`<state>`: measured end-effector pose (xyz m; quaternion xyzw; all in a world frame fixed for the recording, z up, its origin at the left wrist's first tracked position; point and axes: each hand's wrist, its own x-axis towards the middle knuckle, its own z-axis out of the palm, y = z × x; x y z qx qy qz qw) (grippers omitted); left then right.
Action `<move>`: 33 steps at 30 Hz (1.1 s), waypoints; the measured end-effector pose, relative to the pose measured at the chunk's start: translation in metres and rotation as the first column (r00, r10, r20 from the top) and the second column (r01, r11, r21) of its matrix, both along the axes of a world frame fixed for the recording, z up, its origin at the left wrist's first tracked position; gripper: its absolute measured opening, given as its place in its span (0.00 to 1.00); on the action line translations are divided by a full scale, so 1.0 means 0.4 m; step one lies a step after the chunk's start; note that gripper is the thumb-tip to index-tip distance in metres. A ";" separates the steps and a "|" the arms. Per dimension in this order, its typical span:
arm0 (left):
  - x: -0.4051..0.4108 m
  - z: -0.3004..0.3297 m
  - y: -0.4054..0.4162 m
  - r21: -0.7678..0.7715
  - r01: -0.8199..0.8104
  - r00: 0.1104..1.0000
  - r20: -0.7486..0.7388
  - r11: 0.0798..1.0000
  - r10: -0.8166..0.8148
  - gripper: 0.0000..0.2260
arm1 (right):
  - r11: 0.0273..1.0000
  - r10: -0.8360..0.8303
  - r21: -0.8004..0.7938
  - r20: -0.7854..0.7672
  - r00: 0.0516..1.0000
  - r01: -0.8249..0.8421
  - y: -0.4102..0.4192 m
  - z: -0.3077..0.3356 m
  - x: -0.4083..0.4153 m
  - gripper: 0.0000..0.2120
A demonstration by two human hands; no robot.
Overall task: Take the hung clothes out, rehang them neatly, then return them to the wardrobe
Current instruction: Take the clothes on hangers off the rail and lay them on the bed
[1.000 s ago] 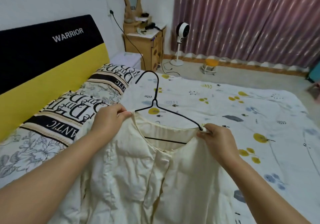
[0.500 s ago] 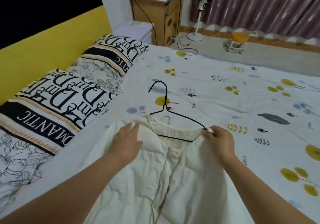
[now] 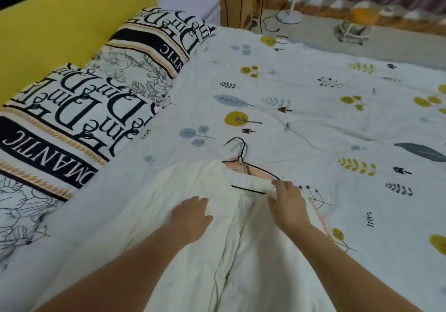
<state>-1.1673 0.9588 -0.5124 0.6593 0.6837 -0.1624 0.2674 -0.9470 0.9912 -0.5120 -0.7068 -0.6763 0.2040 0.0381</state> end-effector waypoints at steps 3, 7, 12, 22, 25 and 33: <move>-0.003 0.063 -0.007 0.040 -0.004 0.999 0.045 0.999 0.002 0.21 | 0.980 0.173 -0.121 0.116 0.978 -0.159 -0.064 0.038 -0.037 0.20; -0.022 0.185 -0.037 0.032 -0.008 0.996 0.092 0.999 0.005 0.19 | 0.921 0.359 -0.234 0.204 0.911 -0.311 -0.135 0.145 -0.091 0.19; -0.086 0.355 -0.124 0.051 -0.023 0.990 0.139 0.998 0.016 0.19 | 0.895 0.431 -0.225 0.208 0.878 -0.386 -0.200 0.322 -0.153 0.20; -0.310 0.654 -0.445 0.259 -0.158 0.974 0.201 0.953 0.107 0.16 | 0.829 0.556 -0.073 0.205 0.805 -0.554 -0.434 0.630 -0.373 0.18; -0.404 0.741 -0.580 0.358 -0.208 0.971 0.190 0.910 0.147 0.15 | 0.791 0.604 -0.021 0.193 0.773 -0.612 -0.535 0.701 -0.466 0.18; -0.654 0.915 -0.960 0.448 -0.307 0.950 0.094 0.840 0.297 0.16 | 0.619 0.771 0.108 0.100 0.628 -0.778 -0.835 0.858 -0.742 0.16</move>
